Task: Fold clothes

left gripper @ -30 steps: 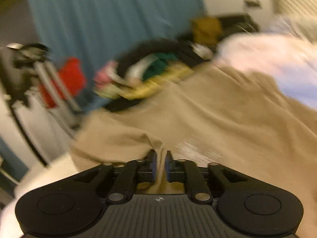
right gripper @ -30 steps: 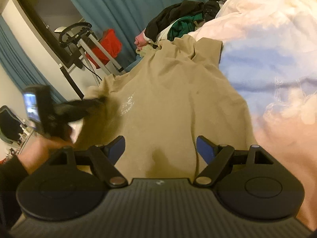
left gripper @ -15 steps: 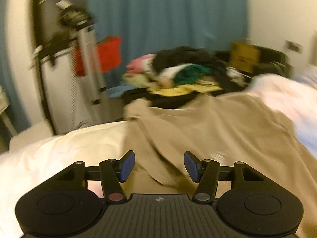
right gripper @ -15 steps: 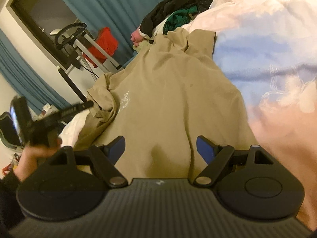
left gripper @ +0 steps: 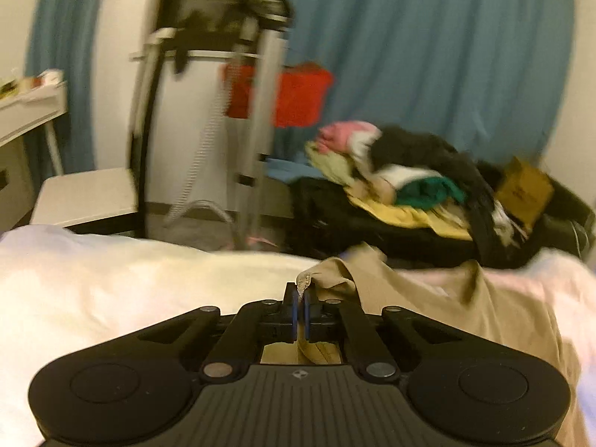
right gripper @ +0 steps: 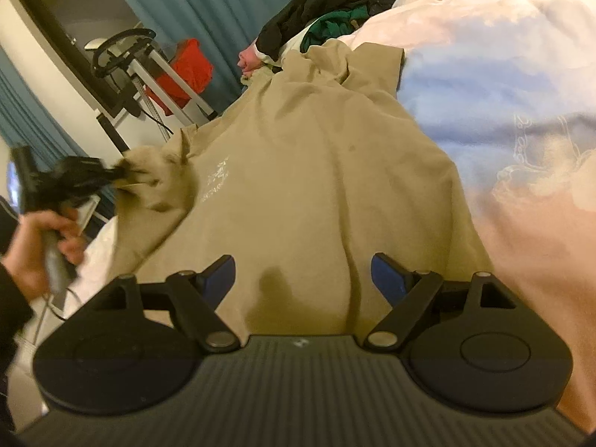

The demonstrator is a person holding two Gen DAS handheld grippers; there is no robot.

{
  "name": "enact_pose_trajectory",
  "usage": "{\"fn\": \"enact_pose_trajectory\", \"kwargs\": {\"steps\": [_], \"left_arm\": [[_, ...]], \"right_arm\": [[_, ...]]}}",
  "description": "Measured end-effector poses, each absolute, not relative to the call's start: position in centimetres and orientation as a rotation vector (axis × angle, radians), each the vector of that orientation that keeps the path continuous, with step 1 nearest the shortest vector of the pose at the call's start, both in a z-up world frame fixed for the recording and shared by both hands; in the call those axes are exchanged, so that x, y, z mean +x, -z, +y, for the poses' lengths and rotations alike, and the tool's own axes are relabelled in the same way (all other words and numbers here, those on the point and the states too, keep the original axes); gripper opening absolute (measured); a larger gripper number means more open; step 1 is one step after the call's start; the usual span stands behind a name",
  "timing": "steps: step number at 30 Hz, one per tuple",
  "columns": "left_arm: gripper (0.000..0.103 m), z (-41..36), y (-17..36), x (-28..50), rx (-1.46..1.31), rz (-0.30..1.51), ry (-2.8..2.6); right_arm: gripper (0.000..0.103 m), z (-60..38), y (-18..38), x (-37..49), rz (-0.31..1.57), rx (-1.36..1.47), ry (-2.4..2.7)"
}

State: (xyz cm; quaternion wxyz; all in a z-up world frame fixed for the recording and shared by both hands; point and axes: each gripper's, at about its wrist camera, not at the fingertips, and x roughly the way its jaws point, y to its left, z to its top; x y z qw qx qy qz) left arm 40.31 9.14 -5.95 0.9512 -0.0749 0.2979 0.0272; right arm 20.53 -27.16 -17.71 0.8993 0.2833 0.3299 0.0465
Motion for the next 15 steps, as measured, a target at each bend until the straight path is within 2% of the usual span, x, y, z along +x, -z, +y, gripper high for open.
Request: {"fn": "enact_pose_trajectory", "kwargs": {"steps": [6, 8, 10, 12, 14, 15], "left_arm": [[0.004, 17.9, 5.2, 41.9, -0.204, 0.672, -0.228], [0.006, 20.9, 5.0, 42.4, -0.221, 0.693, -0.286], [0.013, 23.1, 5.1, 42.2, -0.256, 0.705, -0.319], [0.014, 24.0, 5.2, 40.8, -0.289, 0.694, -0.3], [0.021, 24.9, 5.3, 39.5, -0.322, 0.682, -0.28], [0.035, 25.2, 5.2, 38.7, -0.344, 0.673, -0.271]], "right_arm": [[0.083, -26.4, 17.7, 20.7, 0.666, 0.529, -0.092], [0.083, -26.2, 17.6, 20.8, 0.664, 0.517, -0.089], [0.083, -26.0, 17.6, 20.9, 0.663, 0.506, -0.086], [0.083, -25.9, 17.6, 21.0, 0.661, 0.499, -0.084], [0.083, -25.8, 17.6, 21.0, 0.659, 0.496, -0.082], [0.083, -25.8, 17.6, 21.0, 0.658, 0.495, -0.082]]}}
